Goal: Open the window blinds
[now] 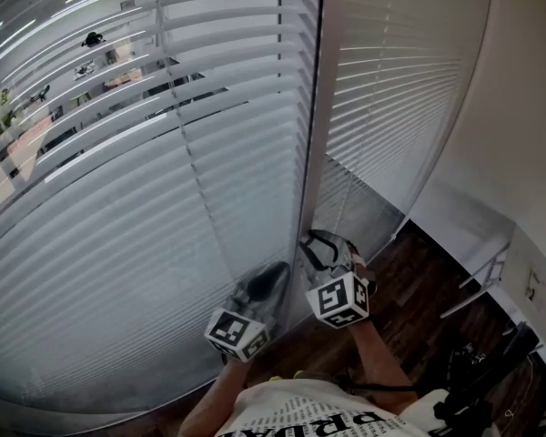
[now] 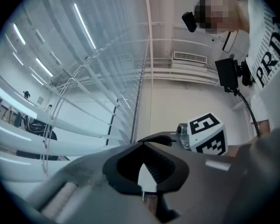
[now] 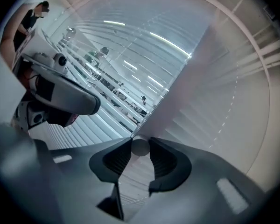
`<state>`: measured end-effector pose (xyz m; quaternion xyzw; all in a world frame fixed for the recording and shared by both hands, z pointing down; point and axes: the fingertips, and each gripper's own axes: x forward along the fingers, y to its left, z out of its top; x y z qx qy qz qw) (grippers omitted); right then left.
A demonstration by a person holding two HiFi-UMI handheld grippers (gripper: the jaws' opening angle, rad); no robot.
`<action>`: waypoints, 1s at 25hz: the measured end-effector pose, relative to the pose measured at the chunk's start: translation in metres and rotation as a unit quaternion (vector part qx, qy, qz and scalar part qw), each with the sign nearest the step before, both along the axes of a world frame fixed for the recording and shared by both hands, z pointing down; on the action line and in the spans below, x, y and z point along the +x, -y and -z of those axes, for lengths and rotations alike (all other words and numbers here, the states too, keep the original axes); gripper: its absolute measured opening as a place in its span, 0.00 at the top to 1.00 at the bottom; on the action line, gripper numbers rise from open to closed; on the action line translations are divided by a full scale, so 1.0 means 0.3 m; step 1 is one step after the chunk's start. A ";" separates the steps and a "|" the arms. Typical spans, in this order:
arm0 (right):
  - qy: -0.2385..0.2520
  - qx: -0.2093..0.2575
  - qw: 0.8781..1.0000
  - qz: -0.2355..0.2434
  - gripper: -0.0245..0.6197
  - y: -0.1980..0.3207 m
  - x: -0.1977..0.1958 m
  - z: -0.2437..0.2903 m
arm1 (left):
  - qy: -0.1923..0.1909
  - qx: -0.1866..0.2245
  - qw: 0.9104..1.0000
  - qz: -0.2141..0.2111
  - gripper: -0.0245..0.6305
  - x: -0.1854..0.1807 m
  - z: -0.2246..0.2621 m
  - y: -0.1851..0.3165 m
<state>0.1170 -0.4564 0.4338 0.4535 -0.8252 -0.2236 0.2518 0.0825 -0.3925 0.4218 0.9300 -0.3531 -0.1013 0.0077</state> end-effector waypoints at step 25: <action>0.263 -0.125 0.956 0.014 0.76 0.013 0.027 0.011 | 0.003 -0.003 1.000 -0.001 0.97 -0.003 -0.005 -0.003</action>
